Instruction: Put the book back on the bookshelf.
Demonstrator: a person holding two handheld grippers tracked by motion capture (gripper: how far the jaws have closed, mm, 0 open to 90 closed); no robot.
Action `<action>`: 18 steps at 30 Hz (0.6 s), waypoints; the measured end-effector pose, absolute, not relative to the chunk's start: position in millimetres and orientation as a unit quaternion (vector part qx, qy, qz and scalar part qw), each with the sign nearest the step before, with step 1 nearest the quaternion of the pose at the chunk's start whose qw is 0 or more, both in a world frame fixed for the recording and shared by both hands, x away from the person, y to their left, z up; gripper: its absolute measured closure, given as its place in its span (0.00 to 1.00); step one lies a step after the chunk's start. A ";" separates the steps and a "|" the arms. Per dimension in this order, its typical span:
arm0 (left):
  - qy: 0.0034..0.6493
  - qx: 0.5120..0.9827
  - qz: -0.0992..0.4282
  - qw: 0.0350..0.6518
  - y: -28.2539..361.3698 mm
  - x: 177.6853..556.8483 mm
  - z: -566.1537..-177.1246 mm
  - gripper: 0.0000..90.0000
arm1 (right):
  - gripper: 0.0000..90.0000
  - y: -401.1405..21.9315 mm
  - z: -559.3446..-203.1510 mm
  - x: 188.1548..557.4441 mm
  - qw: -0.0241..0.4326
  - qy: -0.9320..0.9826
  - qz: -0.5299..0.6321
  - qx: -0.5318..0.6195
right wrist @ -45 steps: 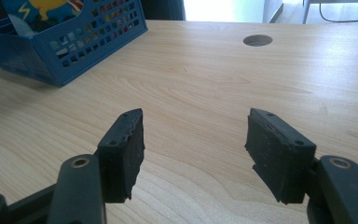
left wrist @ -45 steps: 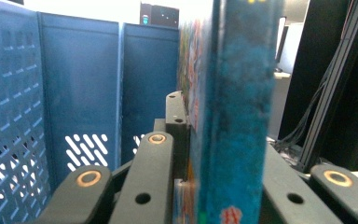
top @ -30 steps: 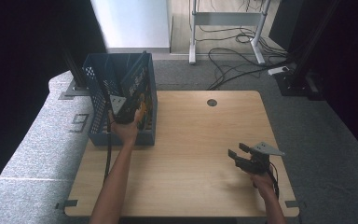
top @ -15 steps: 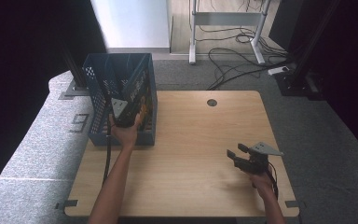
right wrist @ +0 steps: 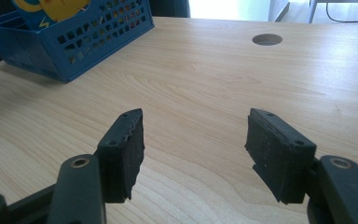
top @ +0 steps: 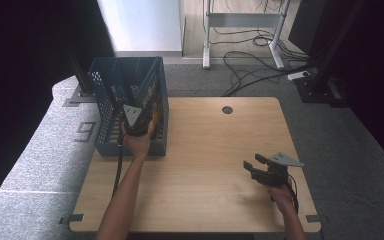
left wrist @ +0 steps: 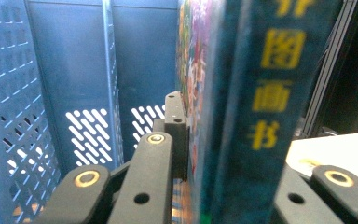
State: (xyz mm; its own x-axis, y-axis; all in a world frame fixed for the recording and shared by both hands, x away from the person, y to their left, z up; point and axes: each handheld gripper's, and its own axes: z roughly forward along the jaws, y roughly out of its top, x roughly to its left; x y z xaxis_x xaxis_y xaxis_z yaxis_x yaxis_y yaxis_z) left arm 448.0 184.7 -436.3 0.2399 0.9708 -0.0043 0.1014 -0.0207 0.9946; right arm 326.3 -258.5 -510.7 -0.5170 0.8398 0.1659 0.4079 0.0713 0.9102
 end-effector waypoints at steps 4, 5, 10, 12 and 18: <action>0.465 0.583 0.409 0.526 181.4 451.6 -435.2 0.90 | 0.40 -260.1 -511.7 326.5 0.208 0.700 0.516 0.447; 0.466 0.583 0.408 0.526 180.6 452.2 -435.0 0.90 | 0.40 -260.2 -511.9 326.3 0.208 0.700 0.516 0.448; 0.466 0.583 0.405 0.528 178.2 452.9 -435.0 0.89 | 0.40 -260.1 -512.0 326.1 0.208 0.700 0.516 0.447; 0.463 0.584 0.404 0.530 178.1 452.2 -435.1 0.87 | 0.40 -259.9 -512.0 325.9 0.208 0.702 0.515 0.447; 0.447 0.590 0.405 0.536 176.6 445.2 -434.4 0.79 | 0.40 -259.6 -511.9 326.0 0.207 0.702 0.515 0.446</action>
